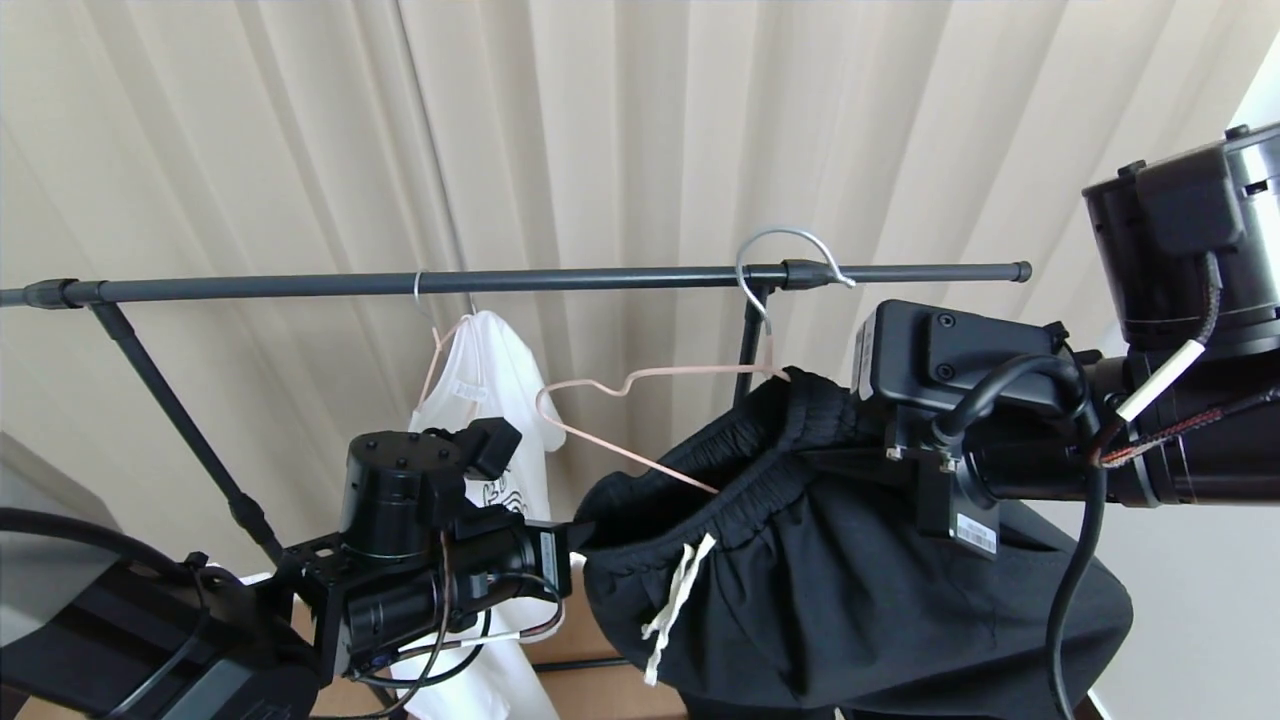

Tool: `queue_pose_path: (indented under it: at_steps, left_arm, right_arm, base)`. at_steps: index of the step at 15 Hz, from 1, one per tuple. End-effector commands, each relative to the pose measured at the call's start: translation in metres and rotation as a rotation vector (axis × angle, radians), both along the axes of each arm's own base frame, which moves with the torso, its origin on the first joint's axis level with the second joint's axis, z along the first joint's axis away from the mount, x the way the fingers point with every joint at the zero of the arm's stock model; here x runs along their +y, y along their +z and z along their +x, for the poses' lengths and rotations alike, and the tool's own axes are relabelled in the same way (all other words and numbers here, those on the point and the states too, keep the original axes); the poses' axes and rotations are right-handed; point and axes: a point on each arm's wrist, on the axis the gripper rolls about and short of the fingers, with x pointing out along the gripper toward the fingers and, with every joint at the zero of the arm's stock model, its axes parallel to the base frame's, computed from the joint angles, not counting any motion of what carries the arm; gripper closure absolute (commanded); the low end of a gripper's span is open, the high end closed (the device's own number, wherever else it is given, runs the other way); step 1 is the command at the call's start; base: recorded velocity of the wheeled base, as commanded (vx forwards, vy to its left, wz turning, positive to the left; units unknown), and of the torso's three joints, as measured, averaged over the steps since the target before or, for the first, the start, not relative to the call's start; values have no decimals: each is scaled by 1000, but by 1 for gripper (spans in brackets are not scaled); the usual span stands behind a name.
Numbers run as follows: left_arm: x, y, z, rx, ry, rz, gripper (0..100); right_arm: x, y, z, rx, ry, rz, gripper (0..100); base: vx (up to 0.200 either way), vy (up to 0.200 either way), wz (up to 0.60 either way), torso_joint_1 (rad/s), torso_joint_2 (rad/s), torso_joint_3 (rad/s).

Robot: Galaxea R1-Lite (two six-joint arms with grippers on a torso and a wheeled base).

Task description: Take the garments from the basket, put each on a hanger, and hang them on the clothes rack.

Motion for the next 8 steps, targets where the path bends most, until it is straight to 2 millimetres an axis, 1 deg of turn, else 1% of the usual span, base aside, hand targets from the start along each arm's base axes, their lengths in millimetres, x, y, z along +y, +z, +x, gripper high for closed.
queue_pose_path:
  at_steps: [1,4,6,8]
  left_arm:
    - [2,8,-2,-27,12,-12,100]
    - [3,11,4,-48,58,-3,100]
    - [7,13,9,-59,80,-9,100]
    - [13,11,15,-54,107,-5,100]
  right_arm:
    - [-5,-6,-5,20,-5,-6,100]
    - [-10,-15,-10,54,-17,-12,100]
    - [-12,-20,-13,39,-19,2,100]
    - [-18,-25,-14,31,-33,8,100]
  base:
    - [0,0,0,0,0,0]
    - [0,0,0,0,0,0]
    - [0,0,0,0,0,0]
    - [0,0,0,0,0,0]
